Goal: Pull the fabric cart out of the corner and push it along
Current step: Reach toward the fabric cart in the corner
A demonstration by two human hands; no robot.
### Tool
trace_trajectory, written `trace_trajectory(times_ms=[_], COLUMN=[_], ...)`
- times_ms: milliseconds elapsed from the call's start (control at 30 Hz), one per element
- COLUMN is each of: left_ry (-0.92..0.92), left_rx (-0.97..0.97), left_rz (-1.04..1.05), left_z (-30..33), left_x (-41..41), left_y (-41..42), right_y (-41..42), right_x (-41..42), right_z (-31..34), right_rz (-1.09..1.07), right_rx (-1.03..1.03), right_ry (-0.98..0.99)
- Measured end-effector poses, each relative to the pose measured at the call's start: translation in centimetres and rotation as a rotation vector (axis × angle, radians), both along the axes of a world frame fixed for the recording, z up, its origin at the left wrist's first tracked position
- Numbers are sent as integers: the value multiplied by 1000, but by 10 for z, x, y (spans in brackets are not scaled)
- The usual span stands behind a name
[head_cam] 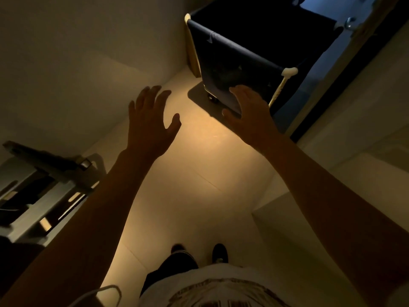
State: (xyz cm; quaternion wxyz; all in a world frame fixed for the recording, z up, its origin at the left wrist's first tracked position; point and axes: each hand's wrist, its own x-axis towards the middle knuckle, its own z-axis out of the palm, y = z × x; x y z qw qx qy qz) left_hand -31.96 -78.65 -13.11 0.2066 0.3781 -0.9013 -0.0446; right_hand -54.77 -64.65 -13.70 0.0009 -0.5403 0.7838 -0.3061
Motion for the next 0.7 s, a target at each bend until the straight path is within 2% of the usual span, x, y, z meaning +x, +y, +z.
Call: trace_trajectory(times_ms=[333,700], left_ry=[52,113], left_rx=[-11,8], left_rz=[-169,-355], left_z=[-12,-2], left_x=[-63,-109], left_y=[-94,-220], right_y=[-56,-144], right_x=[-32,-37], right_z=[-8,0], right_rz=[-146,-335], right_rx=[142,175], right_ry=[31,10])
